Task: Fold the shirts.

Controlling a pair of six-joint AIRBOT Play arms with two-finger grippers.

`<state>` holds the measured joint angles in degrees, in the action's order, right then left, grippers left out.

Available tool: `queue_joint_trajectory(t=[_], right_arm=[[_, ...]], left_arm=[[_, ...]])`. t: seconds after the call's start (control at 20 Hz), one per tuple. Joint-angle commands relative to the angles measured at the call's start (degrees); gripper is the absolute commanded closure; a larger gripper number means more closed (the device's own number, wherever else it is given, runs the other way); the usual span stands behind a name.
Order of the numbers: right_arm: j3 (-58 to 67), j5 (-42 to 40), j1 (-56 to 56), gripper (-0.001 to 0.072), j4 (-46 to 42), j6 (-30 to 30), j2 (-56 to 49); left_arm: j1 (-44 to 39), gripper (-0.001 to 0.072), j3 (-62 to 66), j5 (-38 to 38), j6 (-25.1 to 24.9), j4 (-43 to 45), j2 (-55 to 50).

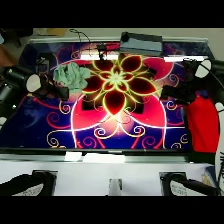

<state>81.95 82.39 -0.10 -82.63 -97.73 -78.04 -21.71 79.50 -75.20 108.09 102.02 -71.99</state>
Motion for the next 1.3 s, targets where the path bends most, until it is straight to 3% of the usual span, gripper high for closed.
queue_joint_trajectory(t=[0.0, 0.25, 0.55, 0.7, 0.8, 0.95, 1.25], right_arm=[[0.07, 0.02, 0.07, 0.0042, 0.02, -0.02, -0.04], [0.07, -0.72, 0.07, 0.0042, 0.04, 0.00, -0.04], [0.07, -4.33, 0.07, 0.0042, 0.02, -0.02, -0.04], [0.07, -4.76, 0.07, 0.0042, 0.02, -0.31, -0.04], [0.07, -4.72, 0.07, 0.0042, 0.02, -0.26, -0.07], [0.07, -5.03, 0.07, 0.0042, 0.04, -0.31, -0.04], [0.07, -6.86, 0.07, 0.0042, 0.09, -1.53, -0.04]], left_arm=[[-0.04, -0.0013, -0.02, 0.00, 0.00, 0.02, 0.04], [-0.07, -0.0013, -0.04, 0.79, 0.07, -0.04, -0.02], [0.81, -0.0013, 0.15, 19.87, 1.14, -1.03, -4.52], [8.96, -0.0013, 6.73, 16.39, 5.75, -2.47, -14.80], [17.40, -0.0013, 12.96, 12.72, 10.19, -14.03, -22.10], [25.18, -0.0013, 14.82, 17.84, 6.78, -33.22, -28.15], [24.79, -0.0013, 14.82, 29.55, 5.55, -37.00, -34.75]])
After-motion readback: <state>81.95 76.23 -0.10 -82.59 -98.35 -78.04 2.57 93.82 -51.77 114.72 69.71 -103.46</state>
